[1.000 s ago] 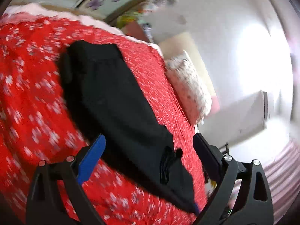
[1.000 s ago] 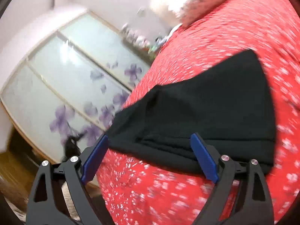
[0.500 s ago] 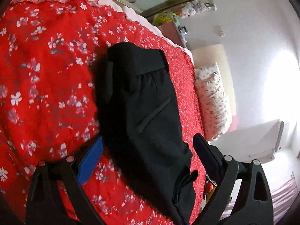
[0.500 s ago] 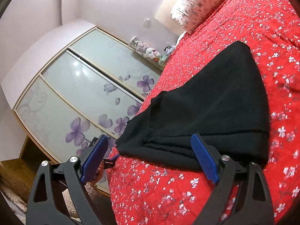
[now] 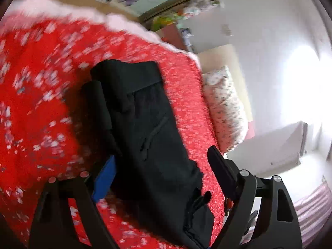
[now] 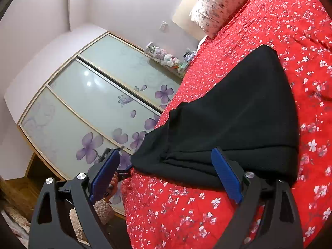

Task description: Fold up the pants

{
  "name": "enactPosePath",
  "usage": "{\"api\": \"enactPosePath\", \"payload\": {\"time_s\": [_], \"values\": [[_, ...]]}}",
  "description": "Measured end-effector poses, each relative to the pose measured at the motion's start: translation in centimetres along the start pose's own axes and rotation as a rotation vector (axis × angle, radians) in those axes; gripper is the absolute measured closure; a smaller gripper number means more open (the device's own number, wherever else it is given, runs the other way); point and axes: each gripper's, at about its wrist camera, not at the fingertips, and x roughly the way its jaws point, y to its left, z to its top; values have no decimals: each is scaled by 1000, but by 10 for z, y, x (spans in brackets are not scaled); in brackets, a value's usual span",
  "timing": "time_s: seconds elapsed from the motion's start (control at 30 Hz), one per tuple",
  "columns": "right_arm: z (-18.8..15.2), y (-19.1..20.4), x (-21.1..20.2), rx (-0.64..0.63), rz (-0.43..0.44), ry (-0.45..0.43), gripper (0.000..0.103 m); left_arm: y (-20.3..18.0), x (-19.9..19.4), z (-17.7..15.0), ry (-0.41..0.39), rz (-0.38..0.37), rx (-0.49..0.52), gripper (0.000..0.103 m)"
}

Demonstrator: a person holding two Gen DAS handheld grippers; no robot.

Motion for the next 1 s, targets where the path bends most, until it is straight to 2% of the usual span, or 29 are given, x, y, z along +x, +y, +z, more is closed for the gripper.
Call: {"api": "enactPosePath", "payload": {"time_s": [0.07,0.23,0.3,0.33,0.37,0.4,0.43,0.5,0.6,0.73,0.8,0.87,0.9,0.97,1.0], "values": [[0,0,0,0,-1,0,11,11,1,1,-14,-7,-28,27],[-1,1,0,0,1,-1,11,13,5,6,-26,-24,-59,28],[-1,1,0,0,1,-1,11,13,8,8,-27,-42,-63,37],[-1,1,0,1,1,-2,10,15,9,9,-28,-61,-61,50],[-1,1,0,2,5,-4,10,18,8,8,-32,-98,-62,56],[-1,1,-1,3,8,-5,10,21,6,7,-34,-125,-60,61],[-1,1,-1,5,13,-6,10,25,4,5,-37,-139,-46,62],[-1,1,-2,10,22,-9,10,35,6,2,-35,-99,-52,61],[-1,1,-2,10,22,-8,9,36,6,2,-40,-105,-61,56],[-1,2,-2,10,22,-10,9,20,11,4,-39,-60,-21,30],[-1,1,-2,10,22,-10,9,13,15,4,-38,-23,-19,24],[-1,2,-2,10,22,-10,9,8,18,4,-33,21,-22,24],[-1,2,-2,10,22,-10,9,6,20,5,-32,30,-25,26],[-1,1,-2,11,24,-11,9,9,18,5,-29,58,-43,43],[-1,2,-2,11,26,-12,9,14,17,6,-25,73,-57,62]]}}
